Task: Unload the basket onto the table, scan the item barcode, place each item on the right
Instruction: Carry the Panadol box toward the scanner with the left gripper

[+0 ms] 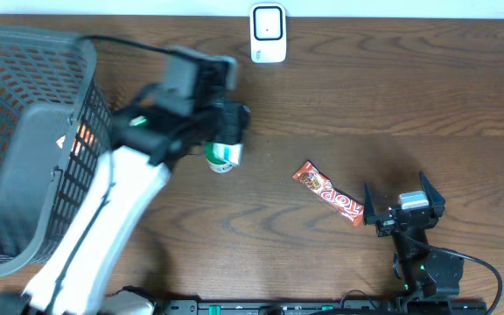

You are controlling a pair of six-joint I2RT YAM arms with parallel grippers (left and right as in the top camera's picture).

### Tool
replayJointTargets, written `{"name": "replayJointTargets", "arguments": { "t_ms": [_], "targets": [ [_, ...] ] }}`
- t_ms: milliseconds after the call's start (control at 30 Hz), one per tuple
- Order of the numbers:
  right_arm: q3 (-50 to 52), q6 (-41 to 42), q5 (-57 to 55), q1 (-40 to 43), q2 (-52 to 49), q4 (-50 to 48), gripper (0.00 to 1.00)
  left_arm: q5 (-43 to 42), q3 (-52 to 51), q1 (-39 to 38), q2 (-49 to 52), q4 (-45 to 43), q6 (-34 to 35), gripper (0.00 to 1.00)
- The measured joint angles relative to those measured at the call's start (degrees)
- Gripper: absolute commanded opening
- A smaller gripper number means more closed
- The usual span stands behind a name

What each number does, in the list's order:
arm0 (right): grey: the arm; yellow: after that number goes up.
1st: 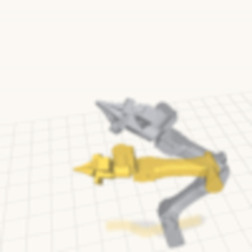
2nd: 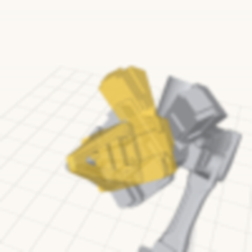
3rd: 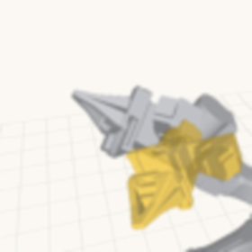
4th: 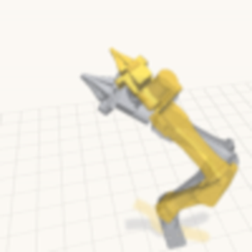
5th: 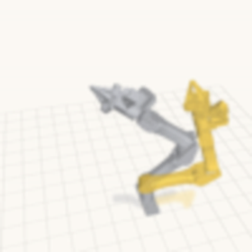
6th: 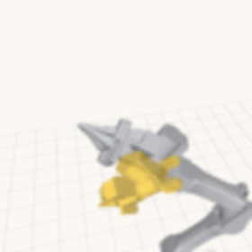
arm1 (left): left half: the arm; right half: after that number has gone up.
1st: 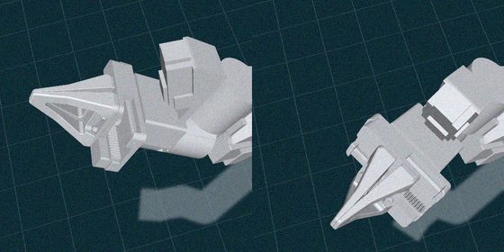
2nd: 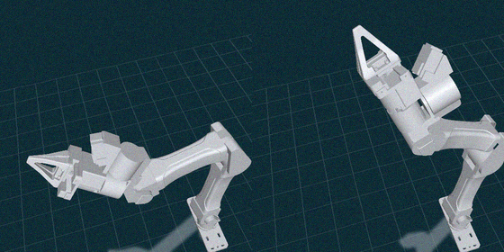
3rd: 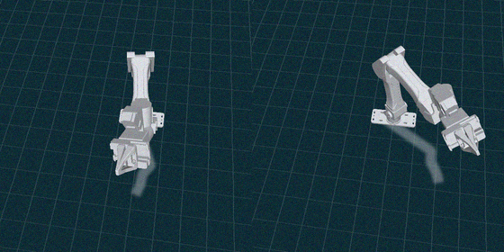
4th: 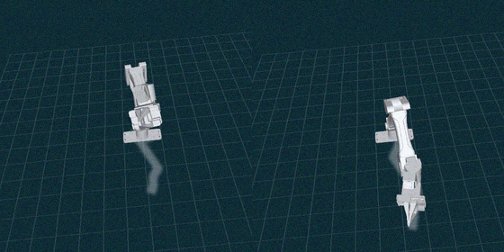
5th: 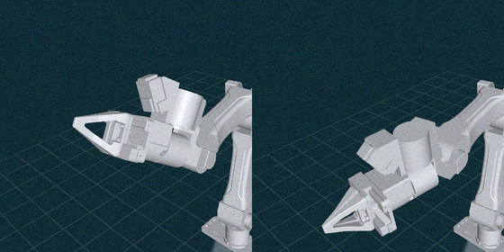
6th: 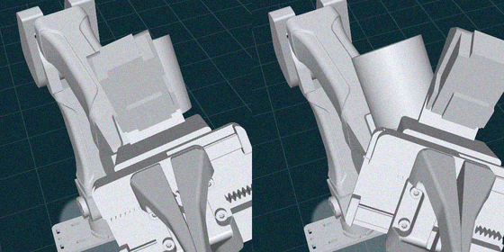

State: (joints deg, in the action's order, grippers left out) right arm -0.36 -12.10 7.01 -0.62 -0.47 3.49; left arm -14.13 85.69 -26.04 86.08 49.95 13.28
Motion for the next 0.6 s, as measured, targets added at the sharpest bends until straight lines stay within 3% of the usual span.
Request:
{"name": "replayJointTargets", "arguments": {
  "t_ms": [500, 567, 600],
  "targets": [
    [0.00, 0.00, 0.00, 0.00, 0.00, 0.00, 0.99, 0.74, 0.00, -12.00, 30.73, -2.25, 6.88, 0.50],
    [0.00, 0.02, 0.00, 0.00, 0.00, 0.00, 0.99, 0.79, 0.00, -12.52, 33.68, -2.58, 6.97, 0.64],
    [0.00, 0.00, 0.00, 0.00, 0.00, 0.00, 0.99, 0.79, 0.00, -12.72, 34.86, -2.69, 7.06, 0.77]
  ]
}}
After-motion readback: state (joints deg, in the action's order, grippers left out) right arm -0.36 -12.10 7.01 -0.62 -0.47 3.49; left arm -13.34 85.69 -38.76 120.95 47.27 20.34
